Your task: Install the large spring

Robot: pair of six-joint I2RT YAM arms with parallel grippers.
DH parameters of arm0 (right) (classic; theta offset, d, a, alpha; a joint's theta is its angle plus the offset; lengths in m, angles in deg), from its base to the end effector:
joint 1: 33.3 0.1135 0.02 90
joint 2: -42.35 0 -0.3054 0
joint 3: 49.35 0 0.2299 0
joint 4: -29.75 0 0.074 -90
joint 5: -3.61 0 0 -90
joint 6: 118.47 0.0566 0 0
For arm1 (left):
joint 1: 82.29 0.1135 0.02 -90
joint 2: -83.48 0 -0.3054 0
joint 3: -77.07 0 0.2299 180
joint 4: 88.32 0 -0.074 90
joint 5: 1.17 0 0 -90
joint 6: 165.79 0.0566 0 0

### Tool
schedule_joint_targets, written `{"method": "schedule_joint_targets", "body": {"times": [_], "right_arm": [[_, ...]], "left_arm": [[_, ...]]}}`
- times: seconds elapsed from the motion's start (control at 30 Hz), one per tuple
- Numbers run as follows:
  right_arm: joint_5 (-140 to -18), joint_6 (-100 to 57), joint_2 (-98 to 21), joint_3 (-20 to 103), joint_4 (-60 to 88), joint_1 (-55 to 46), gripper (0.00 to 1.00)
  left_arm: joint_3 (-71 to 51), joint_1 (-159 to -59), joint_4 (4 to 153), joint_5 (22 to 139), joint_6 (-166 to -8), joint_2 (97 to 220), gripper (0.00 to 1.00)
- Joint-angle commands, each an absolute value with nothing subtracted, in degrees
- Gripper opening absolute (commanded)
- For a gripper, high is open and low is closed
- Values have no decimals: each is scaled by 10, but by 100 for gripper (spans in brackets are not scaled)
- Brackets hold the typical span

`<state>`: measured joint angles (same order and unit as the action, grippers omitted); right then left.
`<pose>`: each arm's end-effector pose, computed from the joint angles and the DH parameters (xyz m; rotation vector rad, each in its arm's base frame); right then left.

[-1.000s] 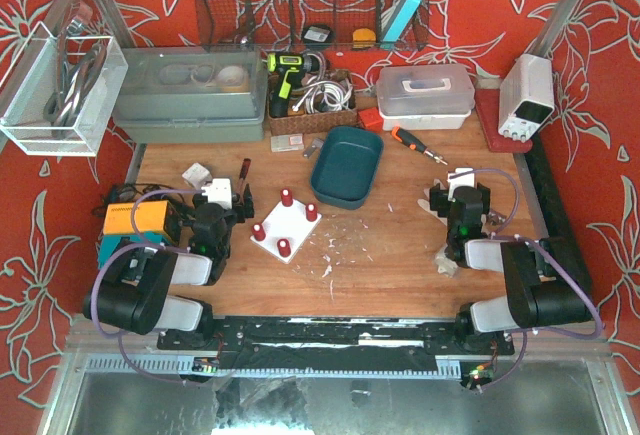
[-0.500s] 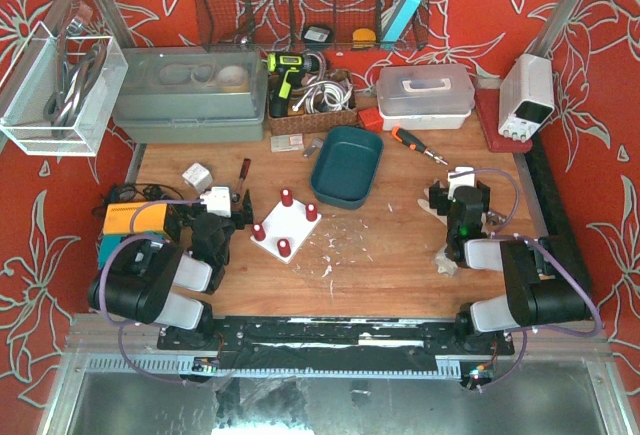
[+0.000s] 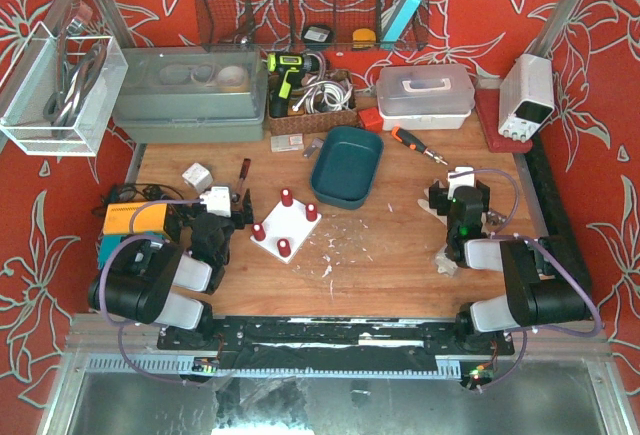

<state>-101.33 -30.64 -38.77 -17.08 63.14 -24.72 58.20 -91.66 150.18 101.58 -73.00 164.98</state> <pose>0.2476 0.0226 0.2078 0.0103 1.8343 -0.1613 0.2087 -0.0218 0.2021 0.0042 1.6419 0.0950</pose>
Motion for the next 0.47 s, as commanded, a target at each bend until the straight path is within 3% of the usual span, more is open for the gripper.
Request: {"method": "schedule_joint_targets", "body": {"times": [0.0, 0.43], "right_arm": [[-1012, -301, -386, -179, 647, -250, 99], [-1012, -301, -387, -179, 647, -251, 99]], "left_arm": [[574, -913, 1519, 1017, -726, 1646, 100], [570, -908, 1511, 1007, -728, 1646, 100]]}}
